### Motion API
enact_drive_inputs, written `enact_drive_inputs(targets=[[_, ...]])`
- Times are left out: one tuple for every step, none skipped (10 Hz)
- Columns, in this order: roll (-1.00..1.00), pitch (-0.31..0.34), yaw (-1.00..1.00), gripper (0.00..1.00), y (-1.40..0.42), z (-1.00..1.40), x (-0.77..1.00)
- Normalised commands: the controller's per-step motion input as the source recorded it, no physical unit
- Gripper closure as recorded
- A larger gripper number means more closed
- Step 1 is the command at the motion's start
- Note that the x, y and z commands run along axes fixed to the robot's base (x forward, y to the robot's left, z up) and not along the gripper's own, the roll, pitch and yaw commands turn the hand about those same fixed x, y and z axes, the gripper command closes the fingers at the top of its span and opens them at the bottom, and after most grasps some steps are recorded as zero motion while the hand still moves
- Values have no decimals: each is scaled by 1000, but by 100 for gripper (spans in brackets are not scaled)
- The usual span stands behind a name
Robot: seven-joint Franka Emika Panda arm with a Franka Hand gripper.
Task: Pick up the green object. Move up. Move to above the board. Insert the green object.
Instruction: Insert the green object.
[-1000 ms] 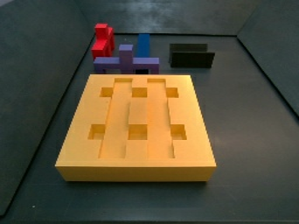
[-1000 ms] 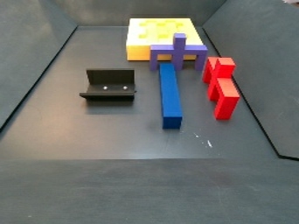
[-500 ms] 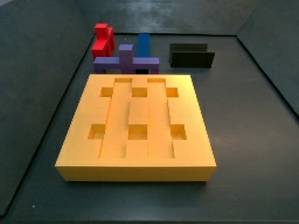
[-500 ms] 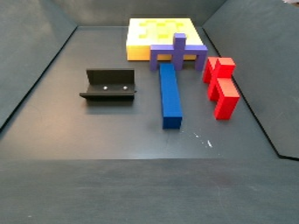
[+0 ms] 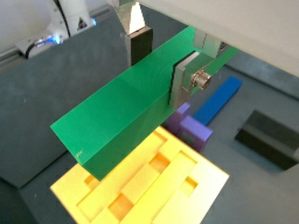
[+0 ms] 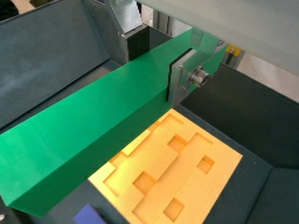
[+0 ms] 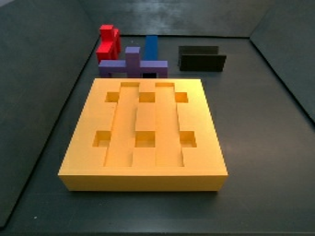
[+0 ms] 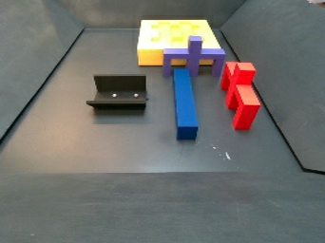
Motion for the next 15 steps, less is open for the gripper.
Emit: enact_drive_inputs(targets=[[-260, -114, 51, 100, -214, -503, -14], [-226, -96, 23, 100, -157, -597, -51], [-141, -71, 29, 100, -129, -771, -109], [-131, -67, 6, 100, -169, -783, -146], [-129, -76, 0, 100, -200, -766, -154], [-130, -76, 0, 100, -206, -763, -157], [-91, -86, 11, 100, -211, -806, -137], [-26, -106, 46, 100, -180, -817, -151], [21, -120, 143, 100, -120, -689, -177], [61, -150, 106, 100, -117, -777, -71], [146, -149, 126, 100, -114, -763, -57], [213, -107, 160, 100, -114, -677, 0], [261, -56, 137, 100, -94, -560, 0], [333, -26, 129, 100, -83, -480, -29], [319, -14, 126, 100, -77, -440, -9]])
